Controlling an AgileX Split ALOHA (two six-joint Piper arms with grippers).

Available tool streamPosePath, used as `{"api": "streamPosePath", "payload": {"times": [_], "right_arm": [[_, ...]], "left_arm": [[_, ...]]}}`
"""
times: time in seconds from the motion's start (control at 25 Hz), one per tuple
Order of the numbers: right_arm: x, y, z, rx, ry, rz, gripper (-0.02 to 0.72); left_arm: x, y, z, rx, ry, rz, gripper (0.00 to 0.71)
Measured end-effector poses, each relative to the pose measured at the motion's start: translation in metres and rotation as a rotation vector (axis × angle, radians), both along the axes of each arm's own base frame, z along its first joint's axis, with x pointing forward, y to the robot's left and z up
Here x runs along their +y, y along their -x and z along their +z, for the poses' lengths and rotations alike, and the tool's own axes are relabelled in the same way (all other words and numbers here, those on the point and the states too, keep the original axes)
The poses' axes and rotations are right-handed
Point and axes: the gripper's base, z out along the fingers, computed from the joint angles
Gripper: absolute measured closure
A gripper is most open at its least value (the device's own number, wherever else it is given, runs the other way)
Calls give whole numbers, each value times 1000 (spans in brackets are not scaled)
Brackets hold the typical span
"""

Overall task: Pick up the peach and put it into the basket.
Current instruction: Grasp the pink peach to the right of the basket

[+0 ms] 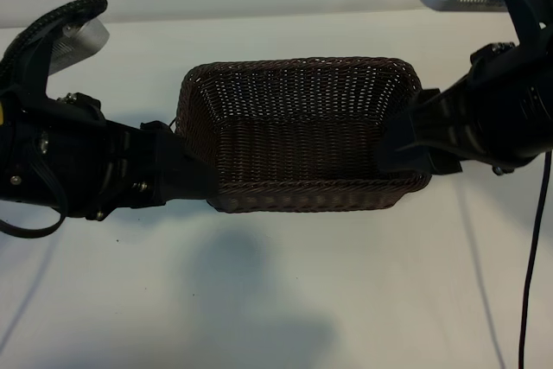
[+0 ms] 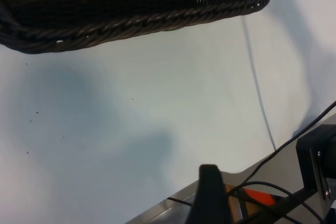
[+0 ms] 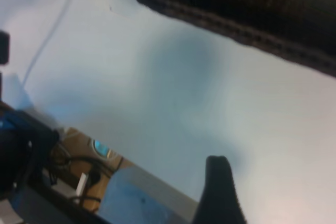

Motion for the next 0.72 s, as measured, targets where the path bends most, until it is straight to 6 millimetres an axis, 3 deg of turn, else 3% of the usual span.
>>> {"api": "streamPosePath", "payload": {"times": [0.4, 0.72], "right_arm": [[-8, -7, -4, -124, 130, 51, 187], [-30, -54, -23, -206, 298, -154, 175]], "left_arm": [[0, 0, 0, 0, 0, 0, 157], [0, 0, 0, 0, 0, 0, 157]]}}
